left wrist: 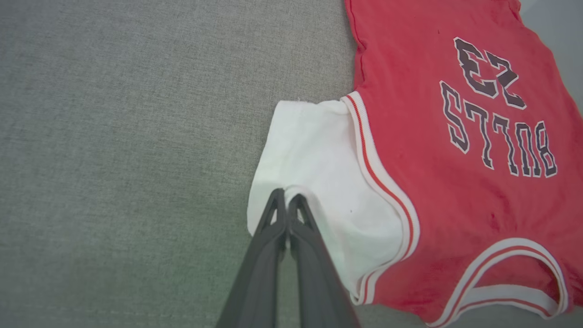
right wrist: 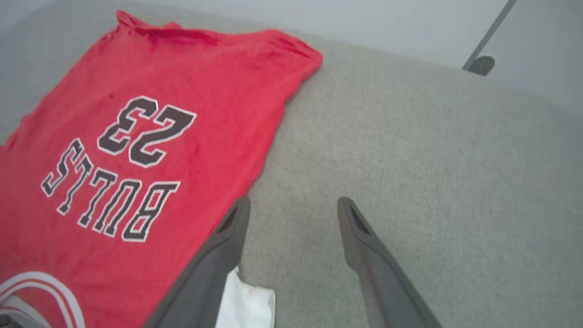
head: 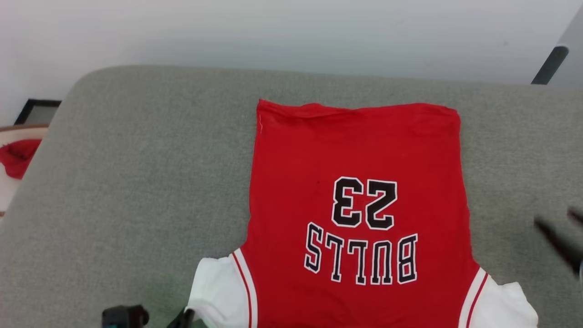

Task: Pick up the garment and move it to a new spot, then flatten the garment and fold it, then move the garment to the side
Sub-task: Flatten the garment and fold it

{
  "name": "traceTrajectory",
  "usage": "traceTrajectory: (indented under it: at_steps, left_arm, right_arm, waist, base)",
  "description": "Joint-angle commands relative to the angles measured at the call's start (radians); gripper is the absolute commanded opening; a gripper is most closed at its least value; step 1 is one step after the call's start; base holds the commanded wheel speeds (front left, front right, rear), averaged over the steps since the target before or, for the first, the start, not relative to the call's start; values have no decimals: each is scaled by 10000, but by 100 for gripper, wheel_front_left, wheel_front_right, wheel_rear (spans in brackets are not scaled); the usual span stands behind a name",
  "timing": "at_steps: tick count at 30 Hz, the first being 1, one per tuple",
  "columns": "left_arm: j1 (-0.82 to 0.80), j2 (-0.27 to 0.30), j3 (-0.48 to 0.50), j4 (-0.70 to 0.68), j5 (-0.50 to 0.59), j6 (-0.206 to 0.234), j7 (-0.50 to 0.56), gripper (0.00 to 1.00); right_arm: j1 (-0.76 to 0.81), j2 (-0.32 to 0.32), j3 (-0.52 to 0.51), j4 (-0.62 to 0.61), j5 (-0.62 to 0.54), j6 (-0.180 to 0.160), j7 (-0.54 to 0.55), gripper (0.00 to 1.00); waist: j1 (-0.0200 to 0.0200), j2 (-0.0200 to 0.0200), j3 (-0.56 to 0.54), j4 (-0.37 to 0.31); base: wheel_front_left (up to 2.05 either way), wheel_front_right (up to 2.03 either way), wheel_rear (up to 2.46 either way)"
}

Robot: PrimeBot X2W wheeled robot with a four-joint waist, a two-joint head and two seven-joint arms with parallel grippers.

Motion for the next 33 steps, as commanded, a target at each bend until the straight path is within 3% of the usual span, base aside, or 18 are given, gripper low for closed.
traceTrajectory:
  at_steps: [1, 6, 15, 25, 33]
  left_arm:
    - [-229, -107, -53, 80, 120, -100, 43, 0]
    - [-801, -444, -258, 333, 402, -393, 193, 0]
    - [-1756, -1211, -644, 964, 814, -981, 351, 0]
    - [-2543, -1958, -926, 1618, 1133, -1542, 378, 0]
    - [-2896, -2402, -1101, 2014, 1260, -1834, 348, 0]
  right_arm:
    - [-730, 184, -95, 10, -155, -10, 183, 100]
    - [-2872, 374, 18, 874, -505, -8, 660, 100]
    - [-6130, 686, 621, 4006, -946, -8, 1452, 100]
    - [-8293, 961, 791, 7554, -1214, -8, 2534, 100]
    - [-9482, 1281, 552, 9470, -1680, -8, 3039, 100]
  waist:
    - [0, 0, 211, 145]
    - [0, 0, 630, 602]
    - [0, 0, 1470, 1569]
    - [0, 0, 2371, 2370]
    - [0, 0, 2888, 2789]
  base:
    - [0, 0, 0]
    - [0, 0, 0]
    - [0, 0, 0]
    - [0, 0, 0]
    - [0, 0, 0]
